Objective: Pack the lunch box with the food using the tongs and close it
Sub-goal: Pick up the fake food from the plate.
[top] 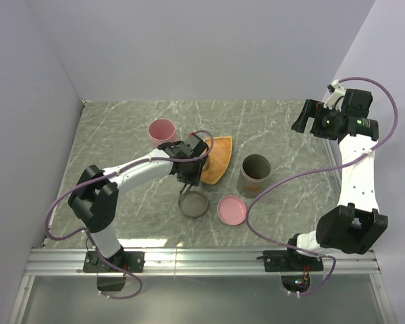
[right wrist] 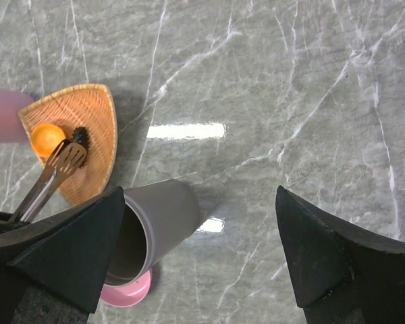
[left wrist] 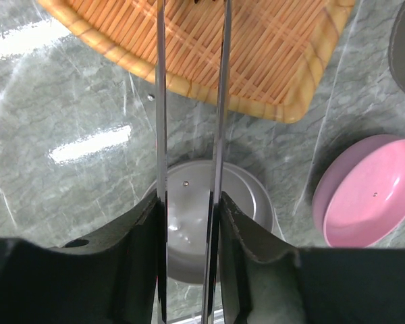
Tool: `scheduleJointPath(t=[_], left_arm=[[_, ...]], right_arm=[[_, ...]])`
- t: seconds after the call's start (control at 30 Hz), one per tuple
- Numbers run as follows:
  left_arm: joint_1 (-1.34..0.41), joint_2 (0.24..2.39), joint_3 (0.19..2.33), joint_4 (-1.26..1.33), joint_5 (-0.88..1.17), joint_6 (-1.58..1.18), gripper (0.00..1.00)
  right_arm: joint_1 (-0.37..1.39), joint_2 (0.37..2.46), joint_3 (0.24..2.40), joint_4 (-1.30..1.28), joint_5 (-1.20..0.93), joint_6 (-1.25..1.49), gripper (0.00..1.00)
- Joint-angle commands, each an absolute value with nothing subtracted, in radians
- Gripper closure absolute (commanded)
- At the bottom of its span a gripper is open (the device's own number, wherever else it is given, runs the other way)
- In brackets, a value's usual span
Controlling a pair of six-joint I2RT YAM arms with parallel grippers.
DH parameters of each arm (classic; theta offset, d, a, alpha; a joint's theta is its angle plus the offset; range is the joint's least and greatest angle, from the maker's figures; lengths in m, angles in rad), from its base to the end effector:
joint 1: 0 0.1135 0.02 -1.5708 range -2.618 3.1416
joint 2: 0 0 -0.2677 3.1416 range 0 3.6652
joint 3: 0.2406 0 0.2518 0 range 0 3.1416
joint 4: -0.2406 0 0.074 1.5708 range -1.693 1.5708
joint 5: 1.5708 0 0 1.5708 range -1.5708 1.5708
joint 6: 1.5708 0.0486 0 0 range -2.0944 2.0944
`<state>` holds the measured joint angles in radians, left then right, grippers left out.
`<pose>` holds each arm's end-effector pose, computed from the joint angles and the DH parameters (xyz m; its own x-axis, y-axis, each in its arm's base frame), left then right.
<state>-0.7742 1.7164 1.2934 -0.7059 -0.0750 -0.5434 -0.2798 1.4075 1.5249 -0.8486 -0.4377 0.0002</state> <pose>0.2591 -0.2483 0.2220 -0.9018 0.1607 -0.4011 0.2430 0.9562 -0.1631 0.2942 -0.0631 0.3871 -0.6418 0.1846 -0.7443 -0.0530 0.9576 0.2832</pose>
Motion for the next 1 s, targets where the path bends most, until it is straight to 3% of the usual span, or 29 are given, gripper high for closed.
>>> scheduleJointPath(t=[0.0,0.4,0.7,0.97], left_arm=[[-0.782,1.698,1.347,-0.701,-0.074,-0.543,0.68],[-0.782,1.557,1.374,-0.692,-0.159,-0.451,1.00],[-0.782,1.437,1.446,-0.663,-0.060,-0.325,1.00],[-0.799,1.379,1.520,-0.701,0.271,-0.091,1.00]], right_arm=[[-0.288,1.411,1.552,-0.822,-0.431,-0.003,0.00],[-0.287,1.407,1.549,-0.830,-0.446,-0.002,0.00],[-0.288,1.401,1.548,-0.836,-0.453,-0.002,0.00],[-0.288,1.411,1.574,-0.848,-0.453,-0.002,0.00]])
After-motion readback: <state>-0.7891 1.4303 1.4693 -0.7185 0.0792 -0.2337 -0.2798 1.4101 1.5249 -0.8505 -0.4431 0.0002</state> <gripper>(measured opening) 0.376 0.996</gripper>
